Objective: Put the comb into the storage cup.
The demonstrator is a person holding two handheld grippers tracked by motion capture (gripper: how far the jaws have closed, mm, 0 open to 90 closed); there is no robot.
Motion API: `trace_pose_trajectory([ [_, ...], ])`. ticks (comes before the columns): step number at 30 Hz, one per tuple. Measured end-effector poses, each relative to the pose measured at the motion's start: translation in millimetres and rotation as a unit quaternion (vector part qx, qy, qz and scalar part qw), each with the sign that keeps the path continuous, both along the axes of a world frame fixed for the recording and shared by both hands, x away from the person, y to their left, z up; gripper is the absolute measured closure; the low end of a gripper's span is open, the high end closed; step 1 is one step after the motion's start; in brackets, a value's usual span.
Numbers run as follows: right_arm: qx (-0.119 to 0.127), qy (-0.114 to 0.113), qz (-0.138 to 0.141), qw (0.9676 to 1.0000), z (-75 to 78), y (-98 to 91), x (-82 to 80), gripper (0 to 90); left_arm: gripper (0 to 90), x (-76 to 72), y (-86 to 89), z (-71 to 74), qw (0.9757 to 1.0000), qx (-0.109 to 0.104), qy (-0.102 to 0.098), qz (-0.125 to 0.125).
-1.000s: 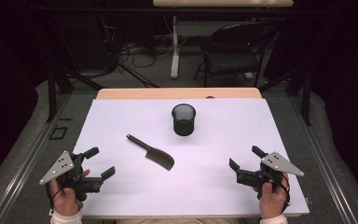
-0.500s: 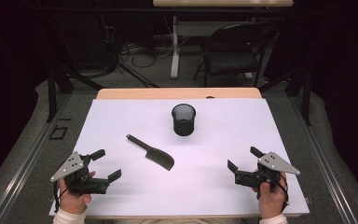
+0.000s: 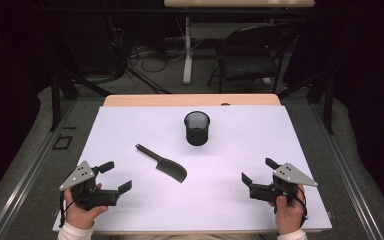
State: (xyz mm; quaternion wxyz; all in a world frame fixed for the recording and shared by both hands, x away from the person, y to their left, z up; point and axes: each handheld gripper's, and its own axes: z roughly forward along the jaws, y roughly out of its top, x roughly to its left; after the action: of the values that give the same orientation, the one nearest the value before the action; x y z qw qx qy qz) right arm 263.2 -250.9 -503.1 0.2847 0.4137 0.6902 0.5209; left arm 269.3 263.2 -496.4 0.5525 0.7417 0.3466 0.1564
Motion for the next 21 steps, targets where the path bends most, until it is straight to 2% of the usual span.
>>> trace_pose_trajectory([
  [4,0.0,0.001,0.001,1.0,-1.0,1.3,0.4,4.1,4.7,3.4,0.5,3.1,1.0,-0.003,0.004,-0.001],
  [7,-0.003,0.003,-0.001,1.0,-1.5,1.0,0.8,4.2,8.1,5.1,-0.4,6.4,0.9999,0.008,0.003,0.01],
  [10,-0.003,0.003,-0.002,1.0,-2.2,0.8,1.4,4.5,15.2,7.0,-0.2,9.9,0.9999,0.005,0.004,0.012],
  [14,-0.002,0.004,-0.005,1.0,-2.0,0.5,1.7,4.7,16.0,12.8,-1.5,16.1,0.9998,-0.003,0.016,0.014],
  [18,-0.004,0.007,-0.005,1.0,-2.3,0.7,1.9,5.0,21.2,15.8,-3.3,18.0,0.9996,0.001,0.023,0.017],
  [19,-0.006,0.006,-0.006,0.9999,-2.7,0.5,2.5,5.2,22.3,18.4,-5.9,19.7,0.9993,0.011,0.029,0.018],
  [21,-0.005,0.006,-0.007,0.9999,-3.1,0.5,2.8,5.3,24.0,21.0,-8.3,21.6,0.9992,0.015,0.033,0.02],
])
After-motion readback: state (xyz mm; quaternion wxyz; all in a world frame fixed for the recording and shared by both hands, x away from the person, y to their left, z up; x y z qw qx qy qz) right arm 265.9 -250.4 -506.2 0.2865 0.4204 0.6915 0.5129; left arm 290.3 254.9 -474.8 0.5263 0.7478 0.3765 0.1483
